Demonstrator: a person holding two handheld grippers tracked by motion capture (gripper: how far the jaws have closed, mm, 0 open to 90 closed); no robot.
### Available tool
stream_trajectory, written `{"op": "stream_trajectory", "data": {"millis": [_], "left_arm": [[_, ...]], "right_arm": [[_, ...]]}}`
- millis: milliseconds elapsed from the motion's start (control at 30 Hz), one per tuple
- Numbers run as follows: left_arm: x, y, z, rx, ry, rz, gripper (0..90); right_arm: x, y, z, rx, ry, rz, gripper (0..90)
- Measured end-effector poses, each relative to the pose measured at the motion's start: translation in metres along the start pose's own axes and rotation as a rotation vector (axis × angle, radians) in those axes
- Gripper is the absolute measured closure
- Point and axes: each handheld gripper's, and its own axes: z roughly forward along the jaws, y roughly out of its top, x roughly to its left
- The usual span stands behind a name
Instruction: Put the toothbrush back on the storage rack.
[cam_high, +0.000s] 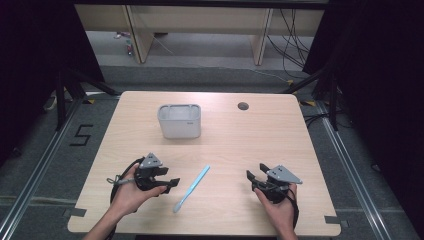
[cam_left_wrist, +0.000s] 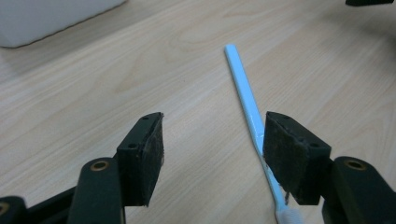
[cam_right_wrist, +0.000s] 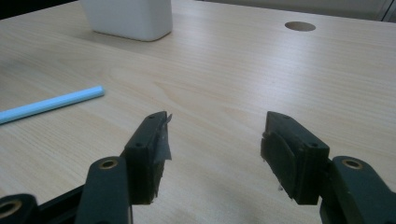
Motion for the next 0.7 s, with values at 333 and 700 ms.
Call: {"op": "stream_trajectory", "data": {"millis": [333,700], "left_arm": [[-0.016,0.032,0.016,0.221,0.017,0.046,40.7],[-0.031,0.060,0.041,0.505,-0.012,0.125,49.4]], "right_arm": [[0.002,0.000,0.001,0.018,-0.003,0.009,41.2],[0.000,0.001,0.002,0.019,-0.007,-0.047,41.2]]}}
